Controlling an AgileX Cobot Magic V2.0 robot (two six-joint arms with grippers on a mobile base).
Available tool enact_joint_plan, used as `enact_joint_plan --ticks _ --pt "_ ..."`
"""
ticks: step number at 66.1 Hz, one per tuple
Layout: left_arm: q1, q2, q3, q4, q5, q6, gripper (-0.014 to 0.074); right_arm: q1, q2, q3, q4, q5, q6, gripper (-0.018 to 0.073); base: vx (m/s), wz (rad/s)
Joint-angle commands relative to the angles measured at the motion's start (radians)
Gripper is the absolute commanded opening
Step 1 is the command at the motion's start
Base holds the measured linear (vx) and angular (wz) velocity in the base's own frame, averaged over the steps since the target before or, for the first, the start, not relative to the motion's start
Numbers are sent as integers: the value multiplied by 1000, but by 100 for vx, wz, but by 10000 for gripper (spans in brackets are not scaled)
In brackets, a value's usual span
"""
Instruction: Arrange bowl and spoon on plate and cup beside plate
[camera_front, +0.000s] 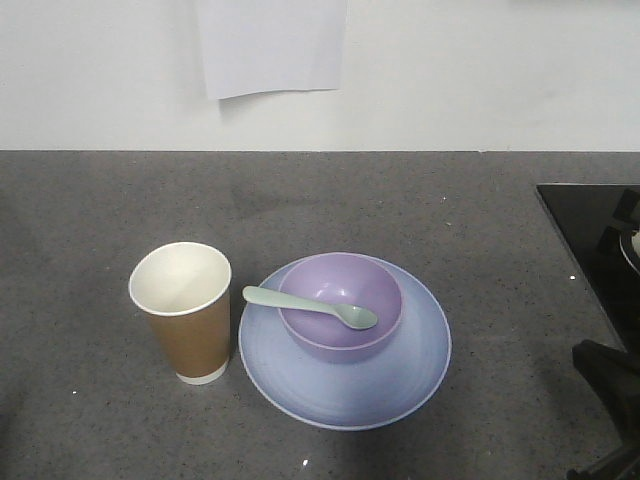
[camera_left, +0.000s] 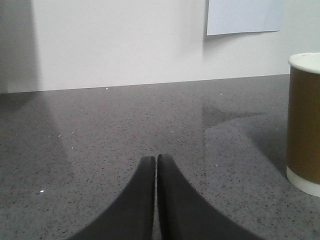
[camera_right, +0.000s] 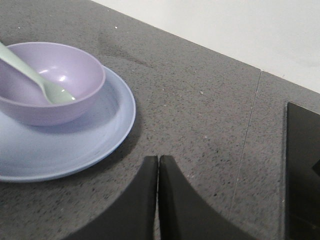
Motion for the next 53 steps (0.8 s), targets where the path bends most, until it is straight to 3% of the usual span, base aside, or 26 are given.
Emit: enact_joint_plan --ticks 1,12,21,34,53 --pt "0 -17 30 -1 -84 -11 -7 -46 -84 44 60 -130 -10 -5 0 0" --pt "0 -17 30 -1 -84 -11 -7 -200 -267 180 110 -204 41 -5 0 0" --pt "0 -17 30 -1 -84 -11 -7 -284 -423 260 20 -188 173 -5 0 0" --pt "0 -17 30 -1 -84 -11 -7 -325 -526 335 -35 -164 317 -5 0 0" --pt "0 -17 30 0 -84 -11 -7 -325 -526 336 -18 -170 290 -5 0 0"
